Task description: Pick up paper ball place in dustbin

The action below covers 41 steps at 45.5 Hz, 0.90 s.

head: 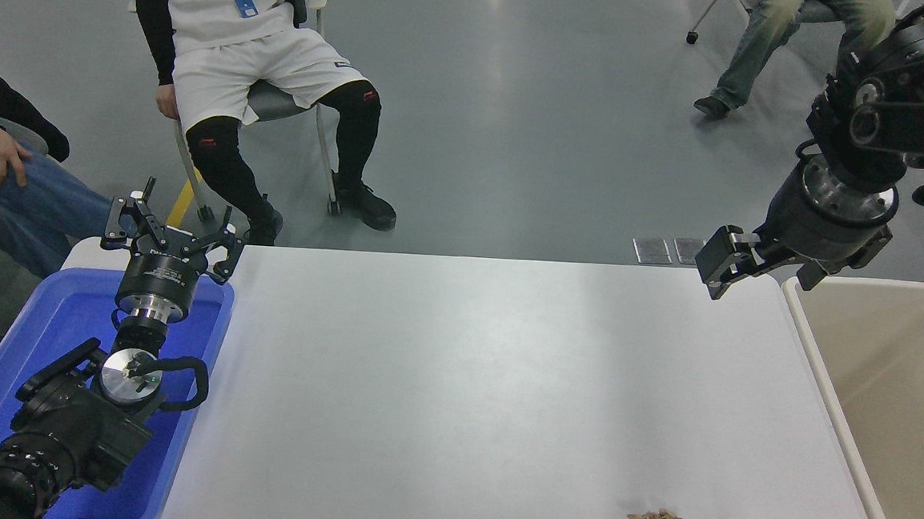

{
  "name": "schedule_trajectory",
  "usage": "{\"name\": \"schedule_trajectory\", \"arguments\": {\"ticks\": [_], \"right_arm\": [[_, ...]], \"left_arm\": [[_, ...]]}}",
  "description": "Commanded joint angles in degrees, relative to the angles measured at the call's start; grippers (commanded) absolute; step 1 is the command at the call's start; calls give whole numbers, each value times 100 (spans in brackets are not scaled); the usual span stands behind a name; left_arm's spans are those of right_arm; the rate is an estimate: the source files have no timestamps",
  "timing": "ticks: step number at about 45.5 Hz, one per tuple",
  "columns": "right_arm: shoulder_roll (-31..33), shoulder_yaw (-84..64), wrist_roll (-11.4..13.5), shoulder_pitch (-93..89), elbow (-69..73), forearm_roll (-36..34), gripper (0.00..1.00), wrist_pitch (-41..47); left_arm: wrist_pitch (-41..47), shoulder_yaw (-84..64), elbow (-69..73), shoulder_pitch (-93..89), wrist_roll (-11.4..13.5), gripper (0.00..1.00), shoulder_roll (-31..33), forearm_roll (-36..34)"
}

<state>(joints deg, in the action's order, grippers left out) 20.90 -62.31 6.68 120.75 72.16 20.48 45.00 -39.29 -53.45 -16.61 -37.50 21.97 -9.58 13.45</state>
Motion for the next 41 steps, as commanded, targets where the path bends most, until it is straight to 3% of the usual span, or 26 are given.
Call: {"name": "schedule_trajectory", "arguments": {"ticks": [1, 41], "right_arm": [[11, -9, 0, -8, 0, 0, 100, 0], [19, -9, 0, 1, 0, 0, 100, 0]], "left_arm": [[1, 1, 0, -3, 1, 99, 0, -9], [-8, 1, 0, 6, -8, 99, 0, 0]]}}
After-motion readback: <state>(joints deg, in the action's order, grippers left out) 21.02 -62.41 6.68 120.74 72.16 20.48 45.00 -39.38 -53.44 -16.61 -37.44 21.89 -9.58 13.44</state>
